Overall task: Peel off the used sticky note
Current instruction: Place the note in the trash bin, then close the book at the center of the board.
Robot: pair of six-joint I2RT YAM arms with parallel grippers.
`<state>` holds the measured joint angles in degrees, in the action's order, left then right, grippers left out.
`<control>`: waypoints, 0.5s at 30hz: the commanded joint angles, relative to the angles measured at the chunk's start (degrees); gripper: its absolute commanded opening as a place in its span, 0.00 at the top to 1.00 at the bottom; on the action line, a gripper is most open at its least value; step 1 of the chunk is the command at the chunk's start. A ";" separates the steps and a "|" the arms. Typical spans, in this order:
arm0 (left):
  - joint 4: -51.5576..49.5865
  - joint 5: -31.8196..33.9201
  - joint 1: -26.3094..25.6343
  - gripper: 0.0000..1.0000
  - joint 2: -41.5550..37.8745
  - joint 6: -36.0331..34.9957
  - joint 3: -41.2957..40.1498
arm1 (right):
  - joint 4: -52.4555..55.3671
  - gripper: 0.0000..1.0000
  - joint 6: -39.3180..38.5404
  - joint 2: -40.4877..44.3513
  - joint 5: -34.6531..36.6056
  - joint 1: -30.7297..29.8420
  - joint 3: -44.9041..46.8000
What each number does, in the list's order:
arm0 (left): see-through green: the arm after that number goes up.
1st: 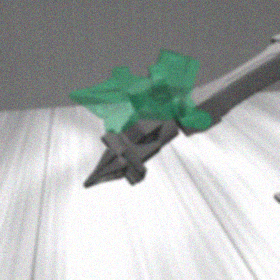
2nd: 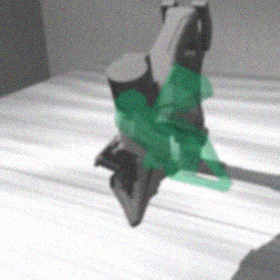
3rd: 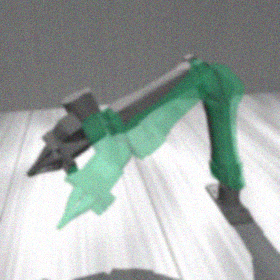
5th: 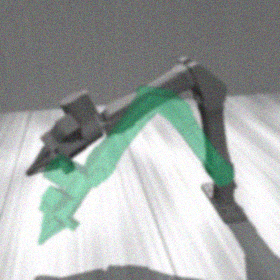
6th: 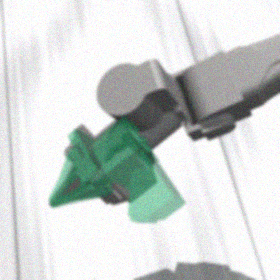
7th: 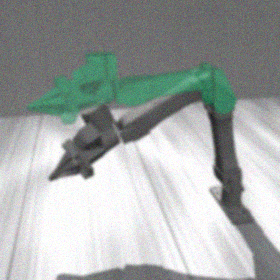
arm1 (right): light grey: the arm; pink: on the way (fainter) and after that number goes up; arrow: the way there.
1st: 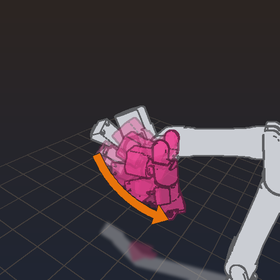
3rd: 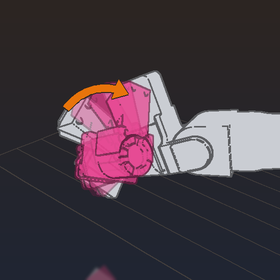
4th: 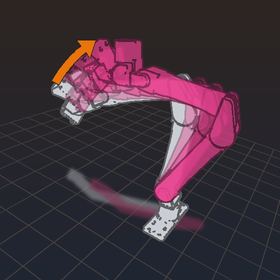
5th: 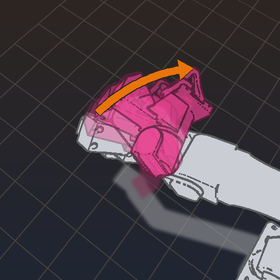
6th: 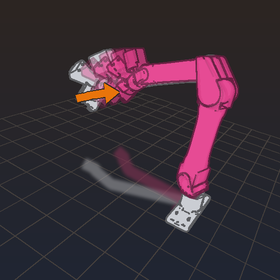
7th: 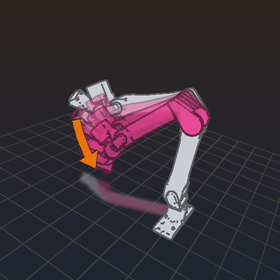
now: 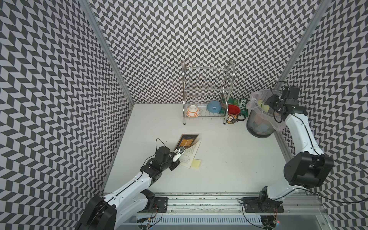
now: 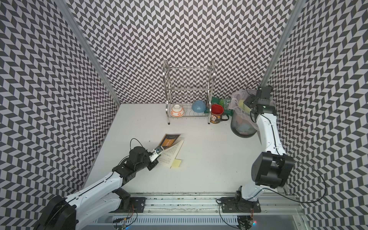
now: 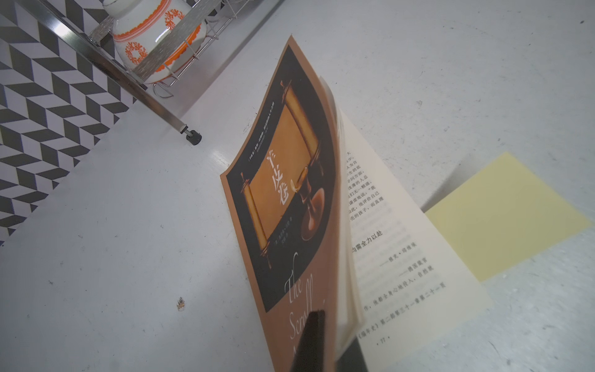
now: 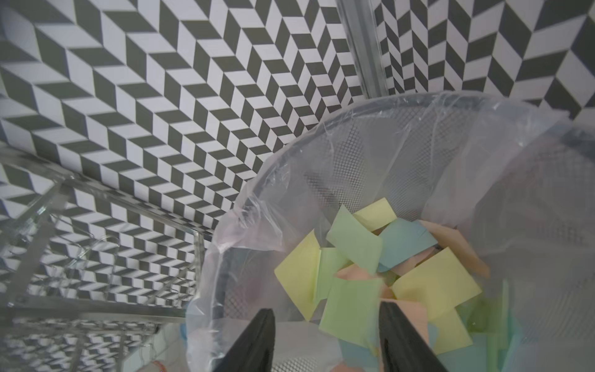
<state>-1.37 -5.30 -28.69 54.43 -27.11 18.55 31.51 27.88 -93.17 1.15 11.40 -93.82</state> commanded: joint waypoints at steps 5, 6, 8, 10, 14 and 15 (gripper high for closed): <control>-1.09 -1.18 0.31 1.00 0.40 0.44 1.21 | -3.73 0.30 -0.90 5.08 -4.69 0.11 -3.57; -1.16 -1.32 0.33 1.00 0.41 0.36 1.31 | -3.61 0.30 -0.95 5.80 -6.06 -0.01 -3.57; -1.45 -1.90 0.35 1.00 0.41 0.09 1.44 | -3.48 0.30 -0.77 7.64 -8.09 -0.57 -2.97; -1.78 -2.47 0.32 0.86 0.72 -0.84 1.89 | -4.05 0.29 -0.74 10.11 -9.60 -2.08 -1.03; -9.39 -6.53 0.32 0.54 2.79 -4.70 6.78 | -6.94 0.28 0.12 16.29 -10.76 -8.68 7.42; -12.35 -7.89 0.33 0.46 3.41 -5.67 8.77 | -7.80 0.28 0.58 17.37 -10.62 -10.88 10.16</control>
<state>-6.90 -8.71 -28.60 57.08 -30.00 22.33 27.35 27.66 -78.70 -6.87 5.32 -88.51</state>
